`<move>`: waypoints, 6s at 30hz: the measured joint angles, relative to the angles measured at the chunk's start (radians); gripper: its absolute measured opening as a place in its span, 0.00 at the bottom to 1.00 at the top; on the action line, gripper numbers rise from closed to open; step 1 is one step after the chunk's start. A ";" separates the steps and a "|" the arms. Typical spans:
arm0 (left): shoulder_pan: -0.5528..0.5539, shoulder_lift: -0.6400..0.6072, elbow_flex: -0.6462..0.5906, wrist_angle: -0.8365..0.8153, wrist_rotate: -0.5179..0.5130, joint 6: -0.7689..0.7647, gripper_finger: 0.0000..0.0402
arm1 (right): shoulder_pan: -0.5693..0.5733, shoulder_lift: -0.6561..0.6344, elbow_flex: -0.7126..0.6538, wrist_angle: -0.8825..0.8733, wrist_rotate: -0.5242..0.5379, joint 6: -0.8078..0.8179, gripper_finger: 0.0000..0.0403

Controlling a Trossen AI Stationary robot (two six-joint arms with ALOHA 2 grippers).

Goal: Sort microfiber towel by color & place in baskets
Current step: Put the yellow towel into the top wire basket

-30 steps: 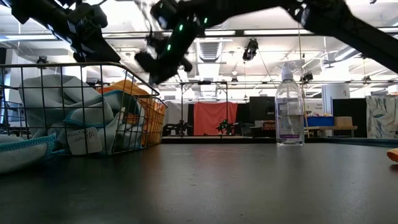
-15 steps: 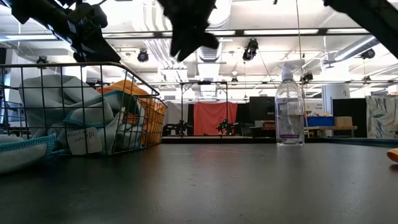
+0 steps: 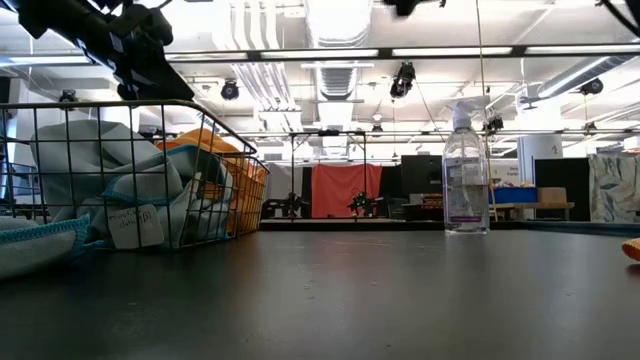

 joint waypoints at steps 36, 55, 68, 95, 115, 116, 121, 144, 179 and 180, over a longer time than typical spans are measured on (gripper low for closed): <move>0.000 0.000 0.000 0.067 0.001 0.141 0.21 | 0.290 0.013 -0.383 0.013 -0.179 0.782 0.28; 0.000 0.000 -0.009 0.065 0.001 0.142 0.21 | 0.293 0.013 -0.643 0.162 -0.260 0.662 0.28; 0.000 0.000 -0.018 0.060 0.001 0.141 0.21 | 0.292 0.005 -0.807 0.378 -0.281 0.600 0.28; 0.000 0.000 -0.018 0.060 0.001 0.141 0.21 | 0.288 0.015 -0.757 0.363 -0.273 0.536 0.02; 0.000 0.000 -0.018 0.060 0.001 0.134 0.21 | 0.239 -0.055 -0.337 0.168 0.635 0.527 0.02; 0.000 0.000 -0.018 0.060 0.001 0.134 0.21 | 0.228 -0.055 -0.324 0.167 0.688 0.532 0.02; 0.000 0.000 -0.018 0.060 0.001 0.133 0.21 | 0.164 -0.056 -0.274 0.165 0.900 0.492 0.02; 0.000 0.000 -0.018 0.034 0.001 0.086 0.21 | -0.352 -0.056 -0.185 0.740 0.943 -0.335 0.02; 0.000 0.000 -0.018 -0.002 0.001 0.004 0.21 | -0.591 0.086 -0.187 1.430 0.362 -0.452 0.02; 0.000 0.000 -0.018 -0.004 0.001 0.004 0.21 | -0.591 0.092 -0.187 1.430 0.362 -0.452 0.02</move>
